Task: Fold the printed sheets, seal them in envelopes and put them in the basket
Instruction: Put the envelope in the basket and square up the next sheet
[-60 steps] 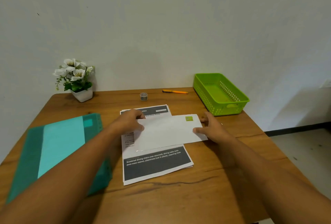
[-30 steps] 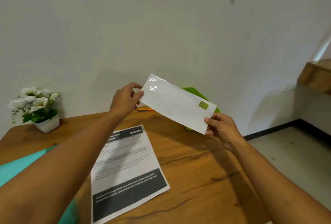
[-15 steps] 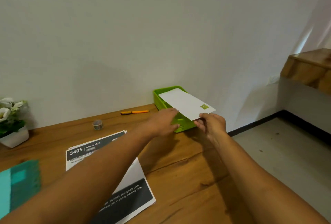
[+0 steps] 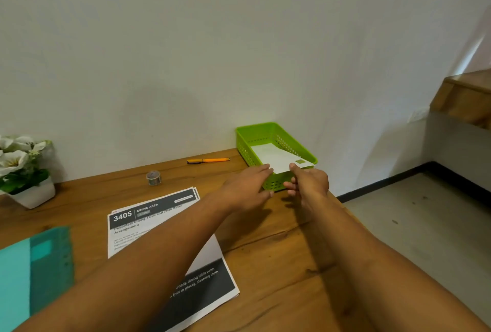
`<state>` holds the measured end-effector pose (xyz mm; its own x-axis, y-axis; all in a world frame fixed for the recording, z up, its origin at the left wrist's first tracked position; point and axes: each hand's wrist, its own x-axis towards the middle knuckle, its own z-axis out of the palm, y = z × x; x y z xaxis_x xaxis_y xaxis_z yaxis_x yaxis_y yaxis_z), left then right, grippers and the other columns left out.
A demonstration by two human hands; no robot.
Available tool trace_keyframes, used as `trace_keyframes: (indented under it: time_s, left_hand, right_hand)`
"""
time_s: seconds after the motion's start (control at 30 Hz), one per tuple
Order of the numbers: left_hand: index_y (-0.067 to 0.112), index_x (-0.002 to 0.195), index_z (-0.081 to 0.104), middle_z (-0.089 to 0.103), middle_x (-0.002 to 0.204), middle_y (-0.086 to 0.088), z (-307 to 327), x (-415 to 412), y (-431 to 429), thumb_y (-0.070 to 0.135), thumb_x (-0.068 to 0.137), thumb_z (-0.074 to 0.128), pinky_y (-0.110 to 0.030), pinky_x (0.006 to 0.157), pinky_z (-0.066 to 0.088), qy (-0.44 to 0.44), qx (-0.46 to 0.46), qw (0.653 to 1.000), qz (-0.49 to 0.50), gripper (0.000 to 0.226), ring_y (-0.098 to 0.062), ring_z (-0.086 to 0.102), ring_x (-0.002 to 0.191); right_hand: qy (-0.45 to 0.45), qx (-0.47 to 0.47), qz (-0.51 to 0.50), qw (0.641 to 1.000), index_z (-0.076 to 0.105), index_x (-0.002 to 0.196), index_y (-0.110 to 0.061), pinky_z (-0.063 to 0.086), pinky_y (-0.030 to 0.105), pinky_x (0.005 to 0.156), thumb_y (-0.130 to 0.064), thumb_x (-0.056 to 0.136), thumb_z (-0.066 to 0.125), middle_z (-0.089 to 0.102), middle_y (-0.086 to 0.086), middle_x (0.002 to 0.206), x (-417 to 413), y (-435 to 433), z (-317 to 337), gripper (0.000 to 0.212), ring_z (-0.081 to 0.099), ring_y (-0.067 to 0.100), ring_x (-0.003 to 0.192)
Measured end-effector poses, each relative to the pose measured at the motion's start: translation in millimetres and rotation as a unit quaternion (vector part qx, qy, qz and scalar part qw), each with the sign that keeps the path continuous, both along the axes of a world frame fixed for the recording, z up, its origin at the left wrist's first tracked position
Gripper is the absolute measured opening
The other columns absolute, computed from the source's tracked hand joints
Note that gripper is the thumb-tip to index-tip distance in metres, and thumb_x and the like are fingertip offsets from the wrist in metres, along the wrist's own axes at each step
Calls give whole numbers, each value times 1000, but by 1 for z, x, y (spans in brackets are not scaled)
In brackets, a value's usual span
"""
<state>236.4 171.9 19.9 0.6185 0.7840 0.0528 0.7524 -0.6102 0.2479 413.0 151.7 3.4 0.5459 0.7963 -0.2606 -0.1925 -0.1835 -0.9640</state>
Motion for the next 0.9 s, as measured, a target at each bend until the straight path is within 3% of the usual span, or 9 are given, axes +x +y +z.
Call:
trace_keyframes:
  time_s: [0.23,0.37,0.43,0.6,0.7,0.8,0.9]
  left_hand:
    - [14,158,34,29,166,-8,-4,-73,-28,38,102,56,-34,124,23,-68,-10,995,71,64,-23,26,153]
    - [19,158,36,27,167,-5,-18,-151,-65,38,104,54,-41,122,29,-79,-32,983,165,60,-23,26,152]
    - [22,156,38,27,166,-5,-25,-188,-83,37,104,54,-45,121,31,-68,-31,974,212,57,-25,28,151]
    - [24,160,27,19,169,-4,-37,-244,-110,48,103,49,-51,123,24,3,-35,950,311,65,-27,20,154]
    - [20,164,10,5,172,-5,-48,-253,-109,57,105,33,-55,125,11,62,-72,948,305,73,-28,4,157]
    - [21,164,-3,-11,171,-2,-57,-249,-109,57,106,16,-58,125,-1,112,-86,951,277,70,-27,-11,157]
    - [22,163,-9,-17,170,-1,-62,-249,-109,55,106,10,-58,125,-5,129,-68,954,261,68,-25,-17,156]
  right_hand:
    - [-112,48,129,984,49,74,-14,48,27,41,-25,93,77,59,8,60,-51,-23,3,36,69,20,49]
    - [-186,57,221,956,49,72,-15,55,36,44,-26,93,78,59,8,56,-110,-38,-7,36,68,22,48]
    - [-256,72,264,927,51,69,-15,53,34,50,-30,91,79,63,5,54,-140,-45,-12,38,66,17,47]
    - [-443,112,377,805,63,79,-21,51,37,62,-45,96,70,66,-4,70,-203,-63,-11,29,64,14,67]
    - [-534,143,433,712,66,109,-23,52,37,79,-39,103,57,67,-5,106,-232,-68,-16,19,62,16,98]
    - [-573,168,497,630,50,146,-13,42,41,108,-27,106,48,52,8,147,-249,-62,-28,42,47,27,135]
    - [-608,156,537,564,22,162,-6,19,42,127,-33,111,35,24,14,169,-252,-56,-45,60,19,29,157]
